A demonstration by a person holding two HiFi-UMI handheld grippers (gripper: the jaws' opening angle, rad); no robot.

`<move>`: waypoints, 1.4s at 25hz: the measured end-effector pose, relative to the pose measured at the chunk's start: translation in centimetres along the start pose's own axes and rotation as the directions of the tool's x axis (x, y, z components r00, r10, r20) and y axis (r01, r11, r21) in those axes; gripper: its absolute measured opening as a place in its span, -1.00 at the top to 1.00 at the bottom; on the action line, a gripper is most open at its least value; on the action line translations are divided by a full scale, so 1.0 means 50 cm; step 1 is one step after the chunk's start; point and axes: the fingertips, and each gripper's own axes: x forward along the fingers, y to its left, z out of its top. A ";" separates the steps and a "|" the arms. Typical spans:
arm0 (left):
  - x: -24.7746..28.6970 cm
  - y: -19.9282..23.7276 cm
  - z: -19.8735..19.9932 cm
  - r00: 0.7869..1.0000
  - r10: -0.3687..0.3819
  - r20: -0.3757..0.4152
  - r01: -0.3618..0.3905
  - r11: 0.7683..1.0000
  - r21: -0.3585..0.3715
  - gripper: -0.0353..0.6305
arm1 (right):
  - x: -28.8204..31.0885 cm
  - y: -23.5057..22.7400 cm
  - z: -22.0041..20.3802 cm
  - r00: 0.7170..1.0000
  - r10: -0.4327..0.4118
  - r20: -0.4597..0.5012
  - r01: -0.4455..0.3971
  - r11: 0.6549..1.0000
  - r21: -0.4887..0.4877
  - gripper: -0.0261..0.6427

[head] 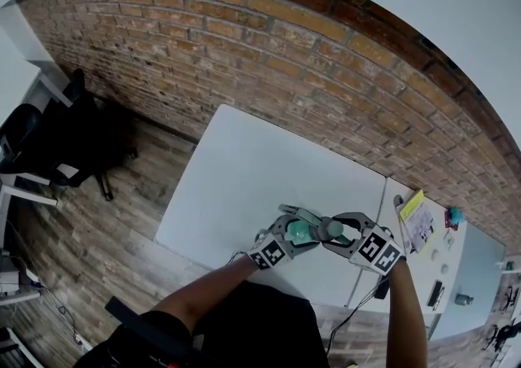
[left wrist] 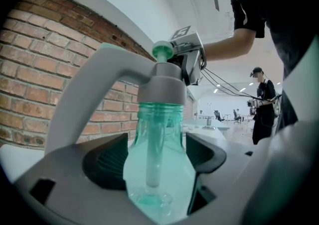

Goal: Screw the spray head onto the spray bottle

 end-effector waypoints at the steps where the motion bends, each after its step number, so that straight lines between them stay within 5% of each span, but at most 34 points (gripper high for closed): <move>1: -0.001 -0.002 0.001 1.000 -0.006 -0.002 0.006 1.000 -0.002 -0.17 | 0.000 0.001 -0.001 1.000 0.005 0.002 -0.005 1.000 0.007 0.14; 6: -0.002 -0.005 0.015 0.999 -0.051 -0.002 0.051 0.998 -0.022 -0.36 | -0.006 -0.009 -0.012 0.999 -0.011 0.044 0.004 0.990 0.144 0.13; 14: -0.032 0.014 -0.037 0.998 -0.023 -0.050 0.020 0.997 -0.068 -0.48 | -0.030 -0.010 0.006 0.990 -0.129 0.056 0.111 0.961 0.253 0.11; 27: -0.023 0.005 -0.098 0.991 -0.057 -0.121 0.055 0.998 -0.016 -0.68 | -0.030 -0.007 0.026 0.967 -0.243 -0.076 0.253 0.879 0.405 0.10; 35: -0.010 -0.002 -0.107 0.989 -0.085 -0.121 0.084 0.996 -0.009 -0.68 | -0.008 -0.013 0.009 0.951 -0.248 -0.185 0.303 0.872 0.386 0.11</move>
